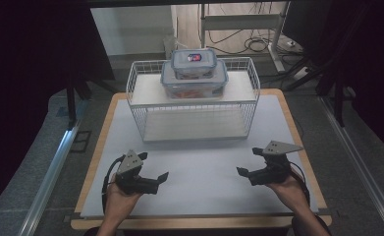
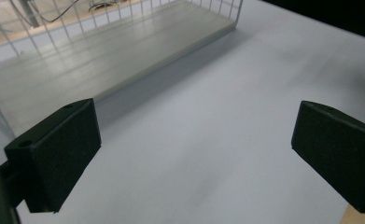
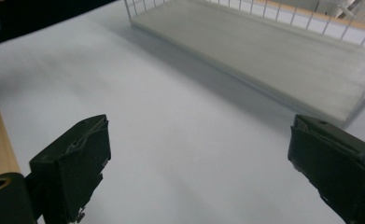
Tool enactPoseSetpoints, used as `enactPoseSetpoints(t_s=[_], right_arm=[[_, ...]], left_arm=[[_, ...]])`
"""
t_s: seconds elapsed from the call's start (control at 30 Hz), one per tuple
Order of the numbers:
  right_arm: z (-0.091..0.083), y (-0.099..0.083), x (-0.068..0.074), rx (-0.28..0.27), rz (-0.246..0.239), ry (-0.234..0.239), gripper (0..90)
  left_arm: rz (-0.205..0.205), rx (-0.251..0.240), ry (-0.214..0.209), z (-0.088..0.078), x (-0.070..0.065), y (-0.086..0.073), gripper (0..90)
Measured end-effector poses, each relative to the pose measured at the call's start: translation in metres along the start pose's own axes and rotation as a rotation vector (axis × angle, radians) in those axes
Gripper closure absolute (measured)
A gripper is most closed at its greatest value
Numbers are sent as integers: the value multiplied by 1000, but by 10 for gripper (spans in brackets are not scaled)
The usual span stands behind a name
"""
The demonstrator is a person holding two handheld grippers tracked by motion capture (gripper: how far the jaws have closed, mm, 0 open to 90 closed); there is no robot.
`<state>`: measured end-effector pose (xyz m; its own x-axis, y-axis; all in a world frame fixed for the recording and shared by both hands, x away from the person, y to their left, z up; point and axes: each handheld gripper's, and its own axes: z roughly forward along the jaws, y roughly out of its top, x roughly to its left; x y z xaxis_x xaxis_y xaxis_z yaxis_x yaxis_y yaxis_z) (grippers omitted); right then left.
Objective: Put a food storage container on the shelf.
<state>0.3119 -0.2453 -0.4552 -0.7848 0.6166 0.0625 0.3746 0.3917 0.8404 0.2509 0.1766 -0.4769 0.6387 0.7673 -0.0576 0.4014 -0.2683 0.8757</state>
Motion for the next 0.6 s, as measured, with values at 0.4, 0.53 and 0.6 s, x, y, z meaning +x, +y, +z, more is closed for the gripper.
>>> enactPoseSetpoints(t_s=[0.4,0.53,0.6], right_arm=[[-1,-47,-16,75,-7,-68,38],[4,-56,-22,120,-6,-80,38],[6,-58,-24,131,9,-63,38]], left_arm=[[33,78,19,5,-2,-37,5],[73,136,46,13,1,-45,5],[98,169,58,17,1,-47,6]])
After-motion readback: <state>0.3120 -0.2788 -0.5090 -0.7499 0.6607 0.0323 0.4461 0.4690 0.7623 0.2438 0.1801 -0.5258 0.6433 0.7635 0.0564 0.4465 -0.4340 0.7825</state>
